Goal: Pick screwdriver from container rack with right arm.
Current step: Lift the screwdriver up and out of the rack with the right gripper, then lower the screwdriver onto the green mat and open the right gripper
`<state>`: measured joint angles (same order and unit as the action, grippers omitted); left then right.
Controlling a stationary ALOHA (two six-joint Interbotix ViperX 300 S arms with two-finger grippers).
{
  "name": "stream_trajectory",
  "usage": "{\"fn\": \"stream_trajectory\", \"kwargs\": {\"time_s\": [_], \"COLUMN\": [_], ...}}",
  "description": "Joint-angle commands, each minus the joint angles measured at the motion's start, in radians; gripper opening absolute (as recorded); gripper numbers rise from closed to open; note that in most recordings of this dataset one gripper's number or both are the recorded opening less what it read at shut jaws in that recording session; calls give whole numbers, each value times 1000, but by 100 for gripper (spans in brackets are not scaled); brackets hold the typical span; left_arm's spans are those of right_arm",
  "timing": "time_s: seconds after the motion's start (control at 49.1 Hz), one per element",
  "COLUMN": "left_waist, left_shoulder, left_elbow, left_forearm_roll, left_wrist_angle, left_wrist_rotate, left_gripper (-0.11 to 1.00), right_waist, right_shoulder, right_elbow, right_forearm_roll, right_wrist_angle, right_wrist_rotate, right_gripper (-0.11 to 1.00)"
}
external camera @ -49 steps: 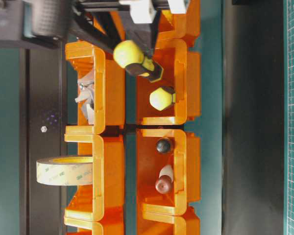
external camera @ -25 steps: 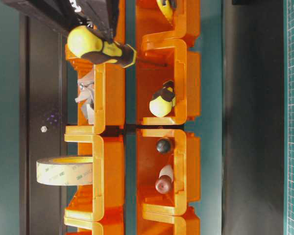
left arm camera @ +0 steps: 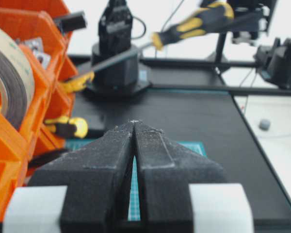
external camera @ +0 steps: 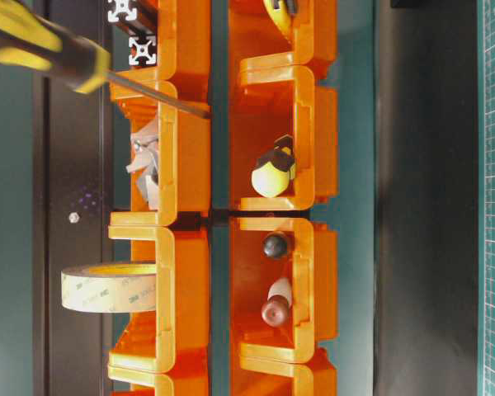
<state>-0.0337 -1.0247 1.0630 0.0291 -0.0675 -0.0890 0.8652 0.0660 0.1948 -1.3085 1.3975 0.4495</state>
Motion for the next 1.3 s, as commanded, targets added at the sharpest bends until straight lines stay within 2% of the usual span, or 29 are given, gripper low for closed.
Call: {"fn": "stream_trajectory", "kwargs": {"time_s": [0.0, 0.122, 0.163, 0.265, 0.407, 0.509, 0.631, 0.917, 1.08, 1.283], "left_waist": [-2, -2, -2, -2, -3, -8, -17, -25, -26, -26], "left_shoulder": [-6, -17, -20, -25, -28, -29, -29, -25, -25, -23], "left_elbow": [-41, -55, -60, -71, -83, -89, -94, -94, -94, -92], "left_forearm_roll": [3, 3, 3, 3, 3, 3, 3, 3, 3, 3], "left_wrist_angle": [3, 18, 21, 23, 20, 20, 20, 20, 21, 23], "left_wrist_rotate": [-3, -3, -5, -3, -5, -5, -6, -5, -5, -5], "left_gripper": [0, 0, 0, 0, 0, 0, 0, 0, 0, 0], "right_waist": [40, 71, 77, 78, 61, 29, -21, -181, -245, -253], "right_shoulder": [8, 29, 29, 29, 26, 26, 25, 38, 57, 72], "right_elbow": [-72, -101, -95, -57, 23, 89, 161, 242, 244, 249], "right_forearm_roll": [-11, 9, 29, 57, 77, 97, 97, 89, 80, 89], "right_wrist_angle": [12, 0, -9, -46, -155, -247, -377, -624, -703, -719], "right_wrist_rotate": [-37, -75, -78, -77, -67, -63, -60, -69, -71, -64], "right_gripper": [37, 37, 37, 36, 36, 36, 36, 36, 36, 32]}}
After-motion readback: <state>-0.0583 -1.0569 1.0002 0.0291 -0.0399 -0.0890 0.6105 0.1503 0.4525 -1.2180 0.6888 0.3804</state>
